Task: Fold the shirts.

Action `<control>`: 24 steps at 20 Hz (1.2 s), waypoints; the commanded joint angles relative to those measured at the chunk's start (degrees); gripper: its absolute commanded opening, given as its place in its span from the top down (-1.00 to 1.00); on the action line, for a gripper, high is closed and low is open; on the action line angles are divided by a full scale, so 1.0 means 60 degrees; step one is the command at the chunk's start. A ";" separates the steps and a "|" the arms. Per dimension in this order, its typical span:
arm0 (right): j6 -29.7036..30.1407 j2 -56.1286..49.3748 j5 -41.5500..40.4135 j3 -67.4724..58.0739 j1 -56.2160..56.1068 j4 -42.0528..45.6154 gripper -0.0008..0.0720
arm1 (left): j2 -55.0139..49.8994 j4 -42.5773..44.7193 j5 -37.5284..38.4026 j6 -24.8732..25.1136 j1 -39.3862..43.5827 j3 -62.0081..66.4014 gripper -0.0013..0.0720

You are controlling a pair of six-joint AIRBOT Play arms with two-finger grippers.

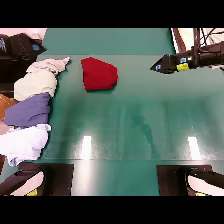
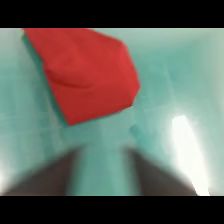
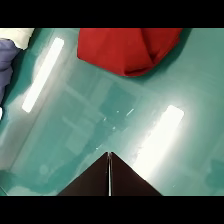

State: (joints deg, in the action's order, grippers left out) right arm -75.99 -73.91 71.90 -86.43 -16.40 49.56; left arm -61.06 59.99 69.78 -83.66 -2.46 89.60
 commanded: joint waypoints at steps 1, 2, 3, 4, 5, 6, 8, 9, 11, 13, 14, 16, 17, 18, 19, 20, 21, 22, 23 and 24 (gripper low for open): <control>-0.0004 -0.0007 -0.0532 -0.0011 -0.0011 0.0000 0.92 | -0.0444 -0.0561 -0.0222 0.0018 -0.0004 -0.0004 -0.69; -0.0004 -0.0007 -0.0841 -0.0011 -0.0011 -0.0007 0.93 | -0.0761 -0.0652 -0.0124 0.0018 0.0026 -0.0004 -0.69; -0.0004 -0.0004 -0.1049 -0.0011 -0.0011 -0.0018 0.92 | -0.1173 -0.0637 -0.0076 0.0022 0.0178 -0.0004 -0.69; -0.0004 -0.0007 -0.1111 -0.0011 -0.0011 -0.0018 0.92 | -0.1621 -0.0634 -0.0055 0.0022 0.0433 -0.0004 -0.69; -0.0004 -0.0007 -0.1122 -0.0011 -0.0011 -0.0022 0.93 | -0.2153 -0.0586 -0.0138 0.0029 0.0801 -0.0004 -0.69; -0.0004 -0.0004 -0.1140 -0.0011 -0.0011 -0.0018 0.92 | -0.2677 -0.0514 -0.0415 0.0036 0.1195 -0.0004 -0.69; -0.0004 -0.0004 -0.1144 -0.0011 -0.0011 -0.0011 0.93 | -0.3807 -0.0488 -0.1552 0.0444 0.1920 -0.0004 -0.69; -0.0004 -0.0004 -0.1133 -0.0011 -0.0011 -0.0015 0.92 | -0.4368 -0.0484 -0.2229 0.0576 0.2208 -0.0004 -0.69; -0.0007 -0.0004 -0.1104 -0.0011 -0.0011 -0.0018 0.92 | -0.5315 -0.0481 -0.3260 0.0699 0.2561 0.0000 -0.77; -0.0007 -0.0004 -0.1071 -0.0011 -0.0025 -0.0018 0.92 | -0.6142 -0.0477 -0.3993 0.0696 0.2637 0.0007 -0.77; -0.0007 -0.0004 -0.1016 -0.0011 -0.0022 -0.0018 0.92 | -0.6433 -0.0481 -0.4280 0.0692 0.2634 0.0007 -0.77; -0.0007 -0.0004 -0.0958 -0.0011 -0.0036 -0.0018 0.92 | -0.6856 -0.0495 -0.4881 0.0696 0.2637 0.0007 -0.77; -0.0007 -0.0004 -0.0965 -0.0011 -0.0051 -0.0018 0.92 | -0.7012 -0.0535 -0.5056 0.0699 0.2659 0.0007 -0.77; -0.0007 -0.0004 -0.0973 -0.0011 -0.0051 -0.0018 0.92 | -0.7129 -0.0535 -0.5140 0.0703 0.2656 0.0007 -0.77; -0.0007 -0.0007 -0.0987 -0.0011 -0.0051 -0.0015 0.92 | -0.7224 -0.0535 -0.5217 0.0703 0.2656 0.0007 -0.76; -0.0004 -0.0004 -0.0991 -0.0011 -0.0051 -0.0015 0.92 | -0.7267 -0.0535 -0.5257 0.0703 0.2656 0.0007 -0.69; -0.0004 -0.0004 -0.0991 -0.0011 -0.0051 -0.0018 0.92 | -0.7278 -0.0586 -0.5315 0.0699 0.2656 0.0007 -0.69; -0.0004 -0.0004 -0.0987 -0.0011 -0.0047 -0.0015 0.92 | -0.7275 -0.0641 -0.5268 0.0696 0.2656 0.0091 -0.68; -0.0007 -0.0004 -0.0984 -0.0011 -0.0047 -0.0018 0.92 | -0.7257 -0.0681 -0.5169 0.0696 0.2656 0.0237 -0.50; -0.0004 0.0000 -0.0987 -0.0015 -0.0051 -0.0018 0.92 | -0.7209 -0.0612 -0.4790 0.0714 0.2623 0.0510 0.59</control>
State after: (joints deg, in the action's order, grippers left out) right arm -76.01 -73.93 65.95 -86.46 -16.64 49.47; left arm -103.92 56.47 39.83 -79.53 13.37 90.70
